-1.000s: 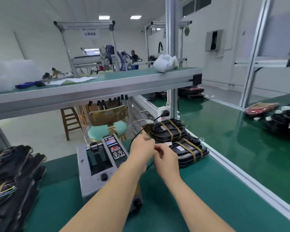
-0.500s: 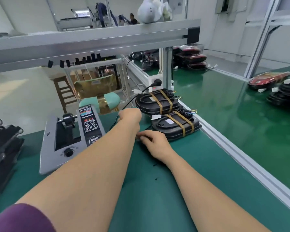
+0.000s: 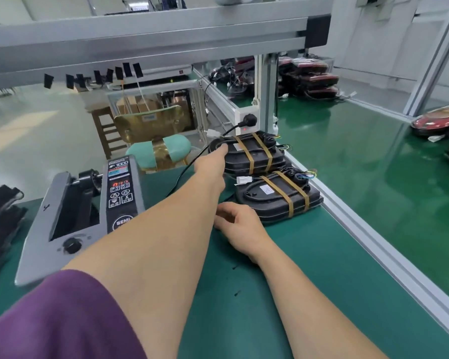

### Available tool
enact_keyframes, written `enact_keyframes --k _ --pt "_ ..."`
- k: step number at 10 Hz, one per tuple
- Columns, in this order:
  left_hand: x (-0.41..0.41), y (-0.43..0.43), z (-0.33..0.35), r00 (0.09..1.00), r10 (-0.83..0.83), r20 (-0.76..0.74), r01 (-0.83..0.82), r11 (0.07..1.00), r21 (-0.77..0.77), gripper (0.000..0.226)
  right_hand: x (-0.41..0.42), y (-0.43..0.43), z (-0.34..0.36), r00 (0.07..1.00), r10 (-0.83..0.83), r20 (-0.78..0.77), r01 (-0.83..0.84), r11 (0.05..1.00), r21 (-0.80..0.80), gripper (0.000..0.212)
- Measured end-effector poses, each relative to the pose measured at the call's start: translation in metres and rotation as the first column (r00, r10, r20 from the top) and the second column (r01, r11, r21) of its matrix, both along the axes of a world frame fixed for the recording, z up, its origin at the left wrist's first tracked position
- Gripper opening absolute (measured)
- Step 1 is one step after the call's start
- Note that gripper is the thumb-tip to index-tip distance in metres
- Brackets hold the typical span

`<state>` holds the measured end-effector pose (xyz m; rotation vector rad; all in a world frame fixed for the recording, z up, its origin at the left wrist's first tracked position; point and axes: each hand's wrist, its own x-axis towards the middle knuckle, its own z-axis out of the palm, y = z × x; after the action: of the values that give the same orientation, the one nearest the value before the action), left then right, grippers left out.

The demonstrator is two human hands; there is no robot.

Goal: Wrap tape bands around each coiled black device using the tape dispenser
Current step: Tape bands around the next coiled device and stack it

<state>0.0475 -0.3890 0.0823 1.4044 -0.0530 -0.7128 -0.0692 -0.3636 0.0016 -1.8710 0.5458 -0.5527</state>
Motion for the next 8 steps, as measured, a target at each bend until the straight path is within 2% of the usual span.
enact_keyframes --k 1,2,3,5,6,7,8 --pt "0.004 -0.003 -0.003 1.0 -0.004 -0.001 0.003 0.999 -0.054 0.058 0.001 0.0 0.0 1.0 -0.009 -0.016 0.009 1.0 0.01 0.021" --pt "0.004 -0.002 0.0 0.999 -0.026 0.033 0.027 0.999 -0.03 0.017 0.0 0.001 0.0 1.0 -0.009 -0.02 0.009 1.0 0.013 0.021" --pt "-0.001 0.0 0.004 0.992 -0.018 0.128 0.013 0.999 0.044 0.013 -0.001 0.0 0.001 0.999 -0.027 -0.034 0.027 1.0 -0.001 0.02" --pt "-0.026 0.031 0.012 0.977 0.006 0.211 -0.01 1.0 0.019 0.018 -0.005 0.004 0.005 0.998 -0.024 -0.056 0.021 0.998 -0.053 0.018" --pt "-0.045 0.053 0.01 0.979 0.009 0.205 -0.004 1.0 -0.025 0.017 -0.011 0.01 0.011 0.998 -0.024 -0.064 0.019 0.997 -0.075 0.017" --pt "-0.069 0.079 0.004 0.96 -0.038 0.277 0.045 0.999 -0.021 0.022 -0.022 0.016 0.021 0.998 -0.056 0.009 0.054 0.99 0.13 0.026" --pt "-0.084 0.108 0.0 0.935 -0.05 0.351 0.076 0.995 -0.06 0.016 -0.033 0.027 0.028 0.996 -0.04 0.075 0.013 0.945 0.328 0.028"
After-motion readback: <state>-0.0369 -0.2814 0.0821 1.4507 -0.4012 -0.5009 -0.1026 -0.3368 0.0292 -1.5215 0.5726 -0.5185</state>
